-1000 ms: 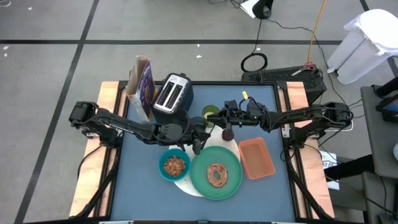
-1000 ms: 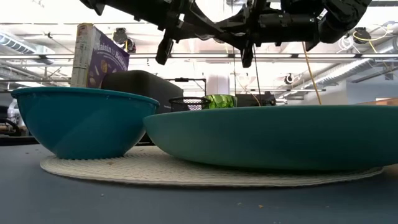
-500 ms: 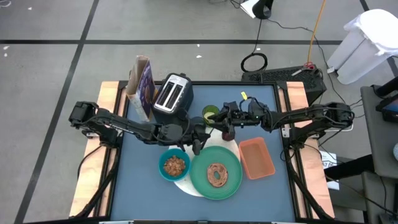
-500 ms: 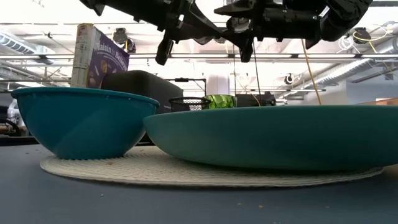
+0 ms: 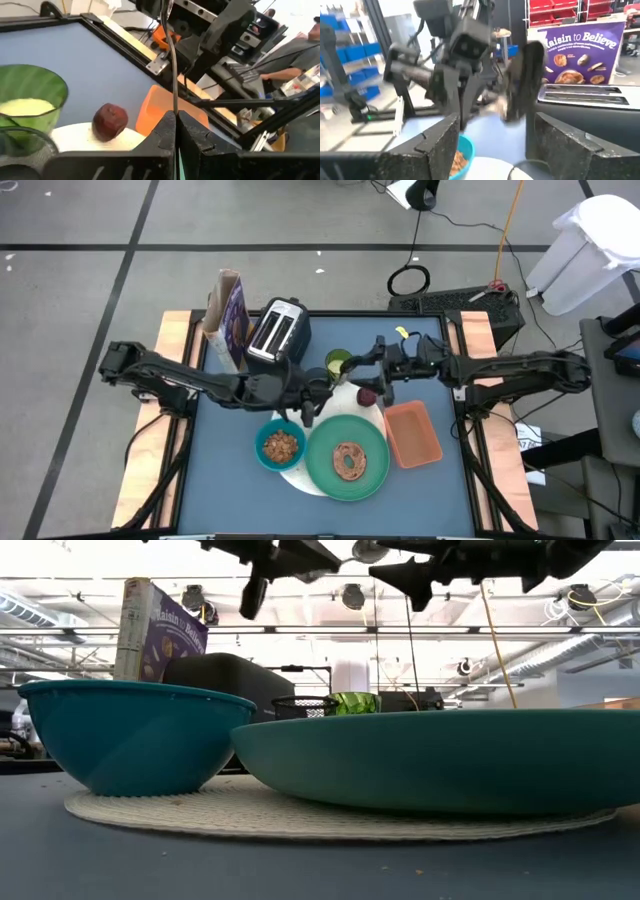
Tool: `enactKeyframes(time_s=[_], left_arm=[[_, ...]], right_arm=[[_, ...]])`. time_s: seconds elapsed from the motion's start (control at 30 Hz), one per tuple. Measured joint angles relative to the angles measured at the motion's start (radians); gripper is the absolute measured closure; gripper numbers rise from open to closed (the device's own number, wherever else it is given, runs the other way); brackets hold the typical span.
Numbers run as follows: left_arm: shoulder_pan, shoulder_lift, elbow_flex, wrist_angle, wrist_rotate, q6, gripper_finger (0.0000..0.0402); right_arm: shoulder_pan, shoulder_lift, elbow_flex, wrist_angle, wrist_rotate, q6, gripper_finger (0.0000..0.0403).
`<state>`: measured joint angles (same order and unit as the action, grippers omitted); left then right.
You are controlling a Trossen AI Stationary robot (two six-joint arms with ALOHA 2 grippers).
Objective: Arrange a breakfast setting
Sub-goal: Move the black spoon to the middle left of the table
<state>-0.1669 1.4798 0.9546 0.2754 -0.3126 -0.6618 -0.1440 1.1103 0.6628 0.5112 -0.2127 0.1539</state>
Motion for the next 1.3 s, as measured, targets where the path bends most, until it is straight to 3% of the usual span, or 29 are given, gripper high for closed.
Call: enactKeyframes(time_s=[0.2, 0.3, 0.47, 0.63, 0.9, 1.3], left_arm=[[-0.020, -0.131, 0.000, -0.145, -0.010, 0.011, 0.0394], [-0.048, -0.219, 0.001, -0.273, -0.078, -0.035, 0.0394], [-0.146, -0.393, 0.002, -0.590, -0.246, -0.214, 0.0394], [-0.281, -0.500, 0.001, -0.855, -0.352, -0.473, 0.0394], [-0.448, -0.477, 0.000, -1.151, -0.377, -0.851, 0.0394], [-0.575, -0.356, 0.000, -1.351, -0.346, -1.204, 0.0394]], right_arm=[[0.000, -0.093, 0.000, -0.147, 0.001, -0.066, 0.0151], [0.000, -0.127, 0.000, -0.197, 0.002, -0.069, 0.0151], [0.000, -0.157, -0.001, -0.236, 0.002, -0.069, 0.0151], [0.000, -0.161, -0.001, -0.234, 0.002, -0.069, 0.0151], [0.000, -0.161, -0.001, -0.240, 0.002, -0.069, 0.0151], [0.000, -0.161, -0.001, -0.240, 0.001, -0.069, 0.0151]])
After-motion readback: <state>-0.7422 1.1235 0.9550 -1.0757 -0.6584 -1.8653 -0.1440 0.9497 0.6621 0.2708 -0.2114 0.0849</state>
